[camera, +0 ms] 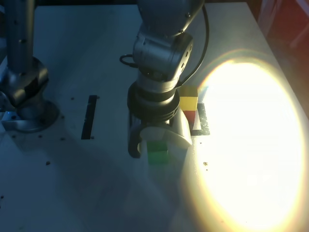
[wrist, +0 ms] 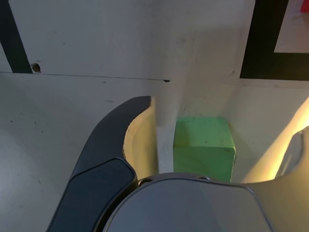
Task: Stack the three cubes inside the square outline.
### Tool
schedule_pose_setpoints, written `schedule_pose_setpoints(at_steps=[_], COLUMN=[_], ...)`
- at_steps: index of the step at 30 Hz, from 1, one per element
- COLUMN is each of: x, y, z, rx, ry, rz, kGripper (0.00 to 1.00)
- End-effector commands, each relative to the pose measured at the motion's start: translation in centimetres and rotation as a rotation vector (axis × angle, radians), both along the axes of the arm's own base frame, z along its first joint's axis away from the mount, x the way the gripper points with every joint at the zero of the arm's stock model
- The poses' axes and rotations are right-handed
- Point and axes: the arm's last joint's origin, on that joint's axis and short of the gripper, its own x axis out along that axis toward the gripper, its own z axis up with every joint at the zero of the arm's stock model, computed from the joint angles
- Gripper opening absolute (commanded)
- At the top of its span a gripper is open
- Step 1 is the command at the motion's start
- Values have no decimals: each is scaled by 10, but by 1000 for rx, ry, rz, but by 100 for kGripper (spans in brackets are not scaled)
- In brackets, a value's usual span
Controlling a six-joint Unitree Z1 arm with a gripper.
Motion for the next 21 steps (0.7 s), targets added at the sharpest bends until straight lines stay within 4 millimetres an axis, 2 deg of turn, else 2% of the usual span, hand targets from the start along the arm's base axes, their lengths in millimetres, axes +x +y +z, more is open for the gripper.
schedule_pose_setpoints(at_steps=[1,4,12,21], x=[1,1,4,11], y=[0,0,-1,-4], z=[-1,-1,0,-3], rx=[-1,1,7,0], ry=[11,19,13,-3], rz=[-1,-2,-3,-5], kGripper=[87,78,43,30])
